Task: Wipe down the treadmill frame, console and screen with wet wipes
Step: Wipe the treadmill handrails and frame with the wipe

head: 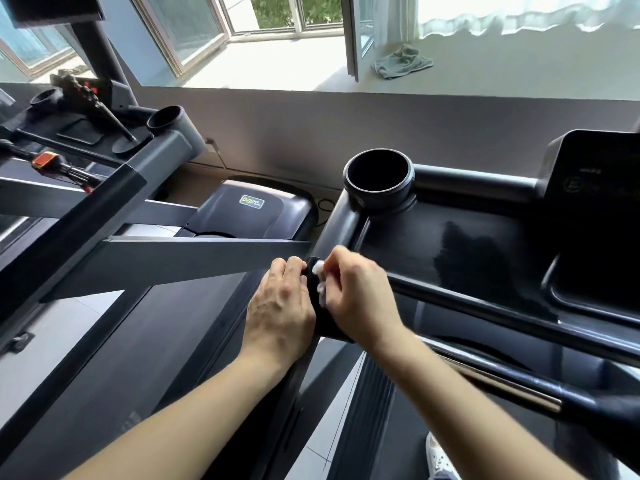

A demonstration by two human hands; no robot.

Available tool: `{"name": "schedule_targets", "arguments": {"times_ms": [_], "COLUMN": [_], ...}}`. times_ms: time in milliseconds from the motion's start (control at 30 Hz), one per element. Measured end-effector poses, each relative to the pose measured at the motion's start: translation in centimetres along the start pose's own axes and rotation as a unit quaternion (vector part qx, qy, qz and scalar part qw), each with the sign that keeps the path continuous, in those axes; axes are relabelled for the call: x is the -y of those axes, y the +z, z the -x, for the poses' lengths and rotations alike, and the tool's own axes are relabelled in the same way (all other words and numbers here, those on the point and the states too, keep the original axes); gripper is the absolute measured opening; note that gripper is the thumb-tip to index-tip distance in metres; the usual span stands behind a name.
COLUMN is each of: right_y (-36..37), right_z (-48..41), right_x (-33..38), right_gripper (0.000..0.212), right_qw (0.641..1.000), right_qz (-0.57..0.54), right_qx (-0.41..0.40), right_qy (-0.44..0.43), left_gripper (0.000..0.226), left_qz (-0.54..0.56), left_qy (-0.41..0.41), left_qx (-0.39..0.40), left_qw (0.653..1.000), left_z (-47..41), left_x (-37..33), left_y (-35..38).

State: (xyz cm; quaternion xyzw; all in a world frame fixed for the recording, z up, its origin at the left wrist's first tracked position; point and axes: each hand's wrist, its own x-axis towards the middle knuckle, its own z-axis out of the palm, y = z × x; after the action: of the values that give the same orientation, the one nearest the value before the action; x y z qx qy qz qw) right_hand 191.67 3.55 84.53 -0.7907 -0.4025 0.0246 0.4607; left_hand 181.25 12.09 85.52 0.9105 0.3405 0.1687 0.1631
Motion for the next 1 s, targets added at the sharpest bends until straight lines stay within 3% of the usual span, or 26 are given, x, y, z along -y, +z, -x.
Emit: {"name": "schedule_targets", "arguments": {"times_ms": [100, 233, 367, 567, 667, 867, 1000], "right_y": [0.4, 0.4, 0.6, 0.8, 0.7, 1.8, 1.9], "right_z": [2.1, -1.9, -1.9, 3.6, 0.4, 3.9, 2.7], "right_x": [1.0, -0.4, -0.3, 1.4, 0.6, 2.6, 1.4], "right_gripper": [0.012, 0.009, 0.025, 0.01, 0.018, 0.017, 0.016], "right_qw": [0.999, 1.0, 0.999, 0.998, 1.0, 1.0, 0.998], "right_qz": [-0.021, -0.017, -0.02, -0.016, -0.018, 0.026, 0.043], "right_qx": [0.045, 0.004, -0.029, 0.052, 0.021, -0.011, -0.045], "right_qy": [-0.022, 0.026, 0.039, -0.025, 0.014, -0.002, 0.002], "left_gripper": [0.031, 0.023, 0.021, 0.039, 0.035, 0.041, 0.06], "left_qz": [0.006, 0.01, 0.013, -0.006, 0.021, -0.091, -0.107], "left_qy": [-0.001, 0.002, -0.009, -0.017, -0.046, 0.069, 0.053], "left_qx": [-0.001, -0.006, -0.009, 0.004, 0.004, 0.053, 0.058], "left_qw": [1.0, 1.0, 1.0, 1.0, 0.999, 0.992, 0.991], "left_z": [0.1, 0.0, 0.0, 0.1, 0.8, 6.0, 7.1], "left_x": [0.0, 0.1, 0.2, 0.1, -0.1, 1.1, 1.6], "left_y": [-0.3, -0.1, -0.1, -0.6, -1.5, -4.2, -3.2]}}
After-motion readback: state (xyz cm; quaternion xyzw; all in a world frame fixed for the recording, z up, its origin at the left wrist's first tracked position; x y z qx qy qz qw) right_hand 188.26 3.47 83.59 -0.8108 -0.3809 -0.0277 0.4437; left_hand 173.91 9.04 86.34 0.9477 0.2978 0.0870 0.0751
